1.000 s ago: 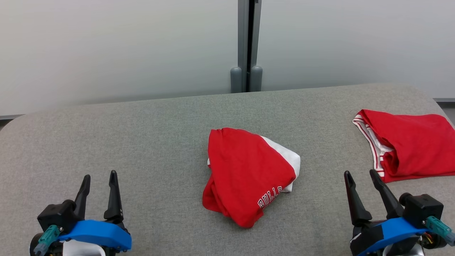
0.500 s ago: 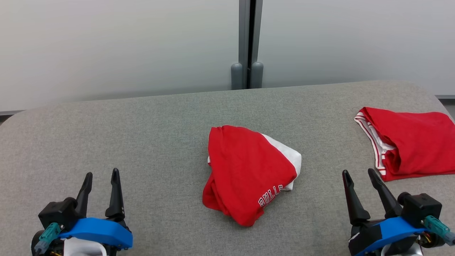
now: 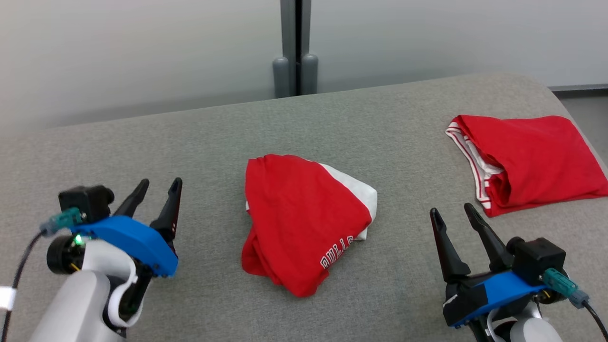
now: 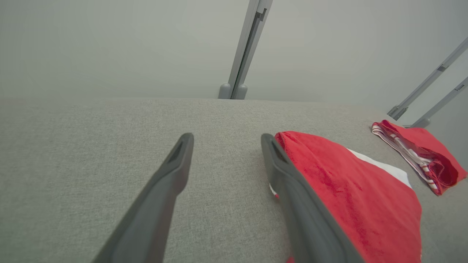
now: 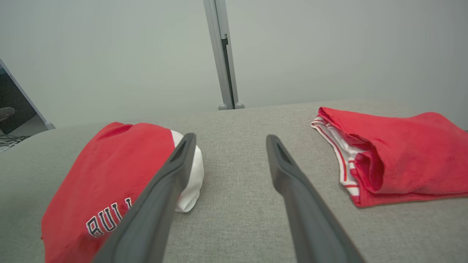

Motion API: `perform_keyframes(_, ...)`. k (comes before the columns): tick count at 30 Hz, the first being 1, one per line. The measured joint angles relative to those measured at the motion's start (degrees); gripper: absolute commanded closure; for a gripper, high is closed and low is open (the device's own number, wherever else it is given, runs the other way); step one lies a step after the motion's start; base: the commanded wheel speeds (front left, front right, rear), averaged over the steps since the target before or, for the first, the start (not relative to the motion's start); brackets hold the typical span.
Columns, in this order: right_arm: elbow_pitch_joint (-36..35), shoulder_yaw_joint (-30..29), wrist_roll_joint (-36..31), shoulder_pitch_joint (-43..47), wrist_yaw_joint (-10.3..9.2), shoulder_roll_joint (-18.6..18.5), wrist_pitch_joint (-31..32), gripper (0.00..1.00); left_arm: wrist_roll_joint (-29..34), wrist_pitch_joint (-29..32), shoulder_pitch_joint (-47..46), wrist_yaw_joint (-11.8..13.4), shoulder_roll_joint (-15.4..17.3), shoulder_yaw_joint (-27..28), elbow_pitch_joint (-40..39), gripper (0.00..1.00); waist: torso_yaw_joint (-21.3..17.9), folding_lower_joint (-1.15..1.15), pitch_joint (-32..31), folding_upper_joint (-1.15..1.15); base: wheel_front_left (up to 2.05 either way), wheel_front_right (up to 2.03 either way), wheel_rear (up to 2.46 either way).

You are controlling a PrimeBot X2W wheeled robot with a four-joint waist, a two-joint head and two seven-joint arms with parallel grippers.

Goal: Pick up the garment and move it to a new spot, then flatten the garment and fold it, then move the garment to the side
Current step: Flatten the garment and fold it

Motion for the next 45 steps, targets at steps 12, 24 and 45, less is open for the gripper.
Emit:
perform_keyframes(12, 4.4, 8.3, 2.9, -5.7, 0.0, 0.1, -3.4, 0.0, -9.6, 20.2, -11.8, -1.3, 3.5, 1.6, 5.5, 0.0, -9.4, 0.0, 4.6, 0.0, 0.0, 0.0, 0.0)
perform_keyframes(24, 9.8, 15.4, 7.1, -9.7, 0.0, 0.0, -7.6, 0.0, -16.8, 33.9, -12.0, 3.3, 7.3, 4.5, 4.4, 0.0, -19.2, 0.01, 8.7, 0.0, 0.0, 0.0, 0.0)
perform_keyframes(45, 12.0, 12.2, 6.3, -11.6, 0.0, 0.1, -9.9, 0.0, -20.7, 24.5, -19.8, -3.3, -5.8, 1.1, -5.6, 1.0, -14.9, 0.0, 6.8, 0.0, 0.0, 0.0, 0.0)
